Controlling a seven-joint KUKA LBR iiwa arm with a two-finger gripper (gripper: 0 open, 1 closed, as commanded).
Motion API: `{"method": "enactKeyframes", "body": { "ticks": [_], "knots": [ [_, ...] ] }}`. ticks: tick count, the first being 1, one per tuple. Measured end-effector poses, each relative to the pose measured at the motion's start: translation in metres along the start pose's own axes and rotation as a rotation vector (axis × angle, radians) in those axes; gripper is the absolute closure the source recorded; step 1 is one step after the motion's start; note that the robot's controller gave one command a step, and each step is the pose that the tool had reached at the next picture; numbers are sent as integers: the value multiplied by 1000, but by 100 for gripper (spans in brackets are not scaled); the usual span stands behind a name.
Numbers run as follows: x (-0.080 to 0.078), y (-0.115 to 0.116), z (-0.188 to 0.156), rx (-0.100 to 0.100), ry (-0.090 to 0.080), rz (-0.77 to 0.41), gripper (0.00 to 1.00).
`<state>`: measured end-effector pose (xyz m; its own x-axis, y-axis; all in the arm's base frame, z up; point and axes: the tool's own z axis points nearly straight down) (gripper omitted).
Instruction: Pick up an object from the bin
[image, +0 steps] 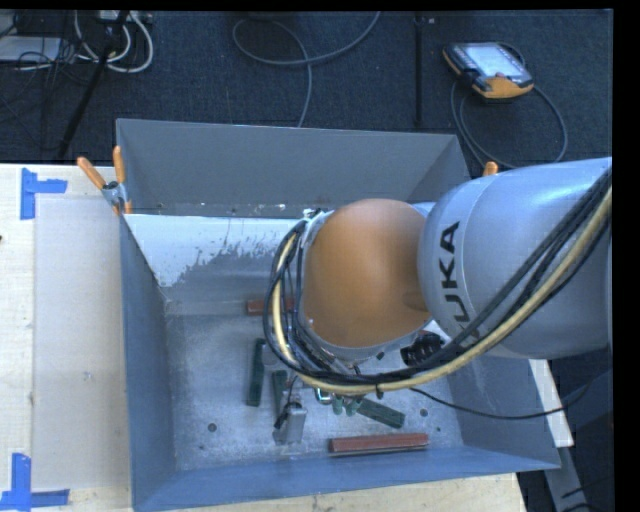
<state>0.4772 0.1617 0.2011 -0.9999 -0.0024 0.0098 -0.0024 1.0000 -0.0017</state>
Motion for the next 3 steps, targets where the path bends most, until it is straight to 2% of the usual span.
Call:
{"method": "enactKeyframes", "body": {
  "ticks": [1,2,3],
  "knots": [
    [-2,-1,-4,-1,-7,4,0],
    [-36,-3,50,-1,-12,-116,0],
    [-89,-17,133,-1,-9,-302,0]
  ]
}}
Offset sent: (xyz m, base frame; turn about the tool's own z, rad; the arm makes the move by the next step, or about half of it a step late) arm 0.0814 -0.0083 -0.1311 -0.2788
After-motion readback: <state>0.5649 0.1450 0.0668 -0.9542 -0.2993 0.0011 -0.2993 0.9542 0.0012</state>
